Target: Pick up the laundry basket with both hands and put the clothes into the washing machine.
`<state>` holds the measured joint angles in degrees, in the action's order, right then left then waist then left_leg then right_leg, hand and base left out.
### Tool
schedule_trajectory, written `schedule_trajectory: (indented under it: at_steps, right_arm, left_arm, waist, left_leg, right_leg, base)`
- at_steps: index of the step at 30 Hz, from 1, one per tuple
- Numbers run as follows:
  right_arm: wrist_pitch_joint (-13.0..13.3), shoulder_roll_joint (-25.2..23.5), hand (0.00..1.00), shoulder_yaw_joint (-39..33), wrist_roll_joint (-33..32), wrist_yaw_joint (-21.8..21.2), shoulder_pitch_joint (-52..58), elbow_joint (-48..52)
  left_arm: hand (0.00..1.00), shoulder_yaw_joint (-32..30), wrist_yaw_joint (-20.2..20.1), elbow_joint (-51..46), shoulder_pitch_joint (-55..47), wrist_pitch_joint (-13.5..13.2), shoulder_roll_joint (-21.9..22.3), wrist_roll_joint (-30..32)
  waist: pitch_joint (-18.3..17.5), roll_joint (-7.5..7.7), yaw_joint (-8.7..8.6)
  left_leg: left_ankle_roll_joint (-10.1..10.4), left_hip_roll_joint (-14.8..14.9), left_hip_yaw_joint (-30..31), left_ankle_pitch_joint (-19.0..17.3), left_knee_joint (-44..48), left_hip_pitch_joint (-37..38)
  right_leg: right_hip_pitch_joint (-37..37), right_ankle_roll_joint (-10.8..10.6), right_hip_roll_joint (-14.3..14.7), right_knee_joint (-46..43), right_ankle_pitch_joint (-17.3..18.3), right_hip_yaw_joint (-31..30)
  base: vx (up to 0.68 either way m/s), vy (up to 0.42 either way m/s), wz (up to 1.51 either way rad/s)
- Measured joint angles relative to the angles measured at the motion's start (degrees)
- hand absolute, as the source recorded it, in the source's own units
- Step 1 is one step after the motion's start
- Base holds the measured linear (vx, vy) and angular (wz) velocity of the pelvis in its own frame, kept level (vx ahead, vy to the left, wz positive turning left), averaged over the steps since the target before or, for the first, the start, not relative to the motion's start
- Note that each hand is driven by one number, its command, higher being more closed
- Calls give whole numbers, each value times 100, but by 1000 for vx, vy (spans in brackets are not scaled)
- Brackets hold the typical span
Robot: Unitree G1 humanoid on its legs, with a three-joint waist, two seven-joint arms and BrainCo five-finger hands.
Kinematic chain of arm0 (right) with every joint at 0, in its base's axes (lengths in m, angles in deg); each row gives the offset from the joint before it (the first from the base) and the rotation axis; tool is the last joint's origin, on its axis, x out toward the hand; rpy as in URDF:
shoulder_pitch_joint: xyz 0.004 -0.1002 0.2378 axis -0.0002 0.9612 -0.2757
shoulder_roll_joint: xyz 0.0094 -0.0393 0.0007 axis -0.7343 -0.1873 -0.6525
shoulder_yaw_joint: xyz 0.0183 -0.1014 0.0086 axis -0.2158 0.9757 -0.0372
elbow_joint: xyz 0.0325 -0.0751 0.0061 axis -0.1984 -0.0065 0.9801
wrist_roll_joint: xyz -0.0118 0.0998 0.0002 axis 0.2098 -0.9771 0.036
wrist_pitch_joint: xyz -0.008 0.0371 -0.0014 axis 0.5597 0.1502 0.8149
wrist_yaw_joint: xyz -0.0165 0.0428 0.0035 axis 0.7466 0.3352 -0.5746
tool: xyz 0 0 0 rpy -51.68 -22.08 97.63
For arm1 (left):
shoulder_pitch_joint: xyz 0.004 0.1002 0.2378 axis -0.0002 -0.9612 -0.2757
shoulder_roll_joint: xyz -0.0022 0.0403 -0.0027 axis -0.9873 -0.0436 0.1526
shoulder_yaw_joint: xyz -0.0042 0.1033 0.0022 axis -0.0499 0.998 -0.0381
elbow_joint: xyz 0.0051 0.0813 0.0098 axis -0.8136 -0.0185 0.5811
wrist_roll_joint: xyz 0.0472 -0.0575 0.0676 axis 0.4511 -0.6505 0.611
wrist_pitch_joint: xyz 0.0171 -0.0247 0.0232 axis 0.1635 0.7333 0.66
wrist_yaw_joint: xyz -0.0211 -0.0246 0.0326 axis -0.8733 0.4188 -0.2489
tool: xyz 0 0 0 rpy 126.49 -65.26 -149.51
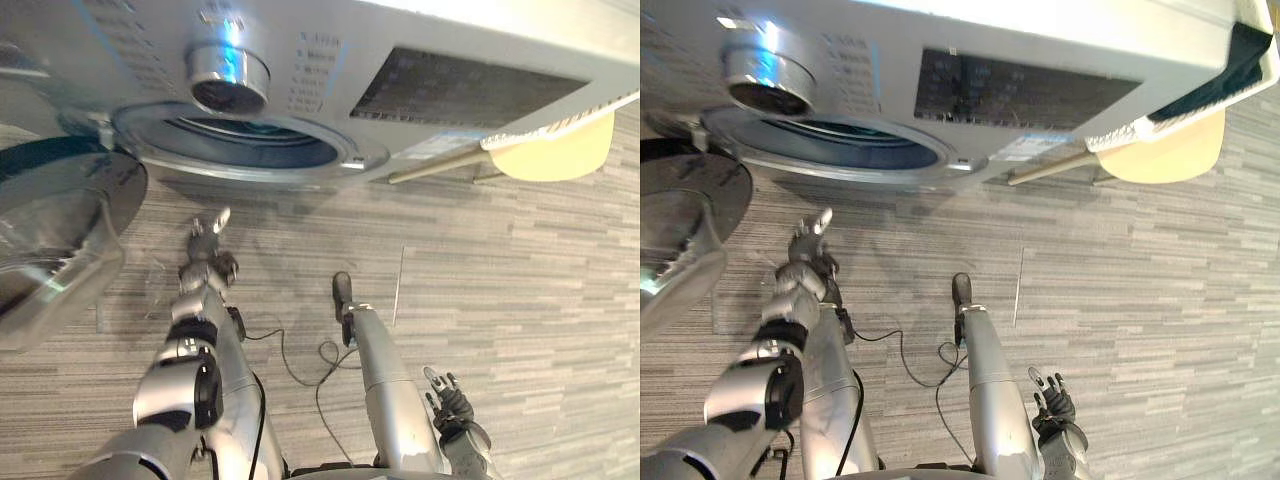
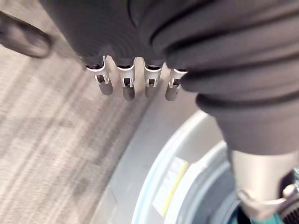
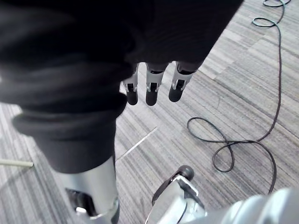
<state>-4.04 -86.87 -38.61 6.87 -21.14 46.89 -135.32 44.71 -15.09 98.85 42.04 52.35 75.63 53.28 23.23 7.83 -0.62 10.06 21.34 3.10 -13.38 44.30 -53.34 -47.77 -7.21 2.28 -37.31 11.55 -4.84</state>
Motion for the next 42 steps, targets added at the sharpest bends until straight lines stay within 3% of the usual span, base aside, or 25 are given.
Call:
schedule_trajectory:
  at_steps: [5, 9, 11, 14, 16, 19, 23, 26, 29, 31, 32, 33, 34, 36, 37, 39, 42]
  right_arm:
    - [8, -10, 0, -57, 182, 30, 1, -78]
    - [-13, -32, 0, -90, 376, 30, 13, -411]
    - [-94, -44, 0, -250, 628, 11, 23, -654]
    - [-134, -102, 0, -465, 795, -3, 54, -876]
    - [-221, -135, 0, -699, 925, -18, 64, -1115]
    - [-287, -61, 0, -839, 1126, -39, 62, -1279]
    - [-309, -8, 0, -832, 1185, -76, 21, -1544]
    - [-317, -36, 0, -646, 1494, -86, -49, -1653]
    - [-325, -81, 0, -399, 1569, -50, -238, -1737]
    - [-324, -70, 0, -325, 1570, 7, -270, -1754]
    - [-318, 32, 0, -329, 1567, 19, -280, -1750]
    - [-315, 72, 0, -331, 1566, 16, -296, -1746]
    - [-331, 66, 0, -334, 1569, 2, -346, -1758]
    - [-354, -86, 0, -328, 1576, -24, -375, -1752]
    - [-356, -151, 0, -333, 1578, -53, -346, -1738]
    - [-359, -142, 0, -335, 1580, -69, -228, -1740]
    - [-353, -58, 0, -346, 1571, -79, -74, -1696]
  left_arm:
    - [0, -187, -22, -29, -1454, -222, 668, 90]
    - [0, -188, -106, 6, -2172, -338, 937, 895]
    - [0, -191, -133, 179, -2619, -285, 1011, 1580]
    - [0, -196, -152, 397, -2972, -266, 1064, 1910]
    - [0, -195, -242, 609, -3197, -235, 1129, 2030]
    - [0, -191, -271, 799, -3232, -194, 1246, 2035]
    - [0, -103, -370, 801, -3272, -176, 1408, 2028]
    - [0, 102, -365, 779, -3277, -178, 1331, 2029]
    - [0, 316, -362, 752, -3252, -174, 1252, 2026]
    - [0, 323, -364, 757, -3234, -167, 1302, 2034]
    - [0, 320, -368, 764, -3239, -152, 1473, 2043]
    - [0, 323, -372, 765, -3261, -145, 1558, 2053]
    - [0, 322, -384, 768, -3289, -151, 1568, 2126]
    - [0, 328, -403, 838, -3302, -133, 1396, 2172]
    - [0, 319, -404, 889, -3309, -125, 1263, 2240]
    - [0, 339, -419, 901, -3341, -95, 1174, 2421]
    - [0, 703, -429, 1033, -3262, -78, 1129, 2604]
  waist:
    - [-270, -7, 23]
    - [-660, -54, 150]
    - [-1047, -175, 153]
    - [-1440, -295, 149]
    - [-1809, -455, 144]
    - [-2036, -663, 146]
    - [-2249, -726, 138]
    - [-2259, -640, 136]
    - [-2167, -592, 142]
    - [-2144, -661, 149]
    - [-2135, -901, 158]
    - [-2152, -1019, 157]
    - [-2169, -1051, 169]
    - [-2218, -904, 153]
    - [-2253, -734, 147]
    - [-2373, -601, 140]
    - [-2393, -584, 107]
  left_leg:
    - [-73, -311, -182, 173, -796, 1011]
    - [-117, -550, -338, 299, -1374, 1885]
    - [-142, -708, -466, 418, -1882, 2534]
    - [-152, -869, -572, 654, -2567, 3162]
    - [-130, -1009, -642, 1017, -3403, 3768]
    - [-88, -1008, -663, 1420, -4267, 4475]
    - [-69, -970, -665, 1484, -4463, 4885]
    - [-47, -875, -670, 1385, -4215, 4989]
    - [-126, -755, -647, 1057, -2761, 4536]
    - [-177, -744, -530, 760, -2265, 4403]
    - [-163, -878, -347, 262, -1817, 4341]
    - [-205, -1060, -176, -105, -1618, 4348]
    - [-387, -1256, 21, -458, -1724, 4439]
    - [-448, -1418, -393, -487, -2184, 4670]
    - [-464, -1424, -671, -475, -2434, 4800]
    - [-517, -1433, -992, -348, -2688, 4849]
    - [-534, -1455, -1307, -128, -3148, 5081]
  right_leg:
    - [1010, -9, -330, 677, -39, 105]
    - [1894, -44, -637, 1253, -109, 179]
    - [2508, -51, -788, 1689, -224, 285]
    - [3002, -60, -965, 2060, -285, 351]
    - [3403, -52, -1063, 2430, -374, 460]
    - [3897, -40, -1031, 2775, -430, 564]
    - [4327, -26, -975, 2980, -466, 598]
    - [4602, -6, -882, 3060, -493, 595]
    - [4753, 77, -783, 3033, -485, 488]
    - [4753, 123, -730, 2973, -458, 360]
    - [4741, 108, -660, 2952, -467, 226]
    - [4697, 87, -638, 2944, -479, 71]
    - [4561, 71, -586, 2908, -471, -311]
    - [4434, 126, -573, 3041, -508, -1160]
    - [4344, 303, -572, 3102, -674, -1509]
    - [4139, 255, -565, 3183, -968, -1744]
    - [3904, 290, -464, 3246, -1134, -1743]
  base:
    - [134, 64, 37]
    - [169, 105, 31]
    - [134, 62, 21]
    - [103, 14, 19]
    - [89, -7, 16]
    - [41, -41, 12]
    - [-3, -15, 3]
    - [-14, -10, -1]
    - [-135, -37, -15]
    - [-124, 9, -26]
    - [-120, 153, -51]
    - [-122, 256, -92]
    - [-94, 273, -126]
    - [-36, 187, -128]
    - [14, 92, -95]
    - [36, 72, -102]
    - [107, 47, -86]
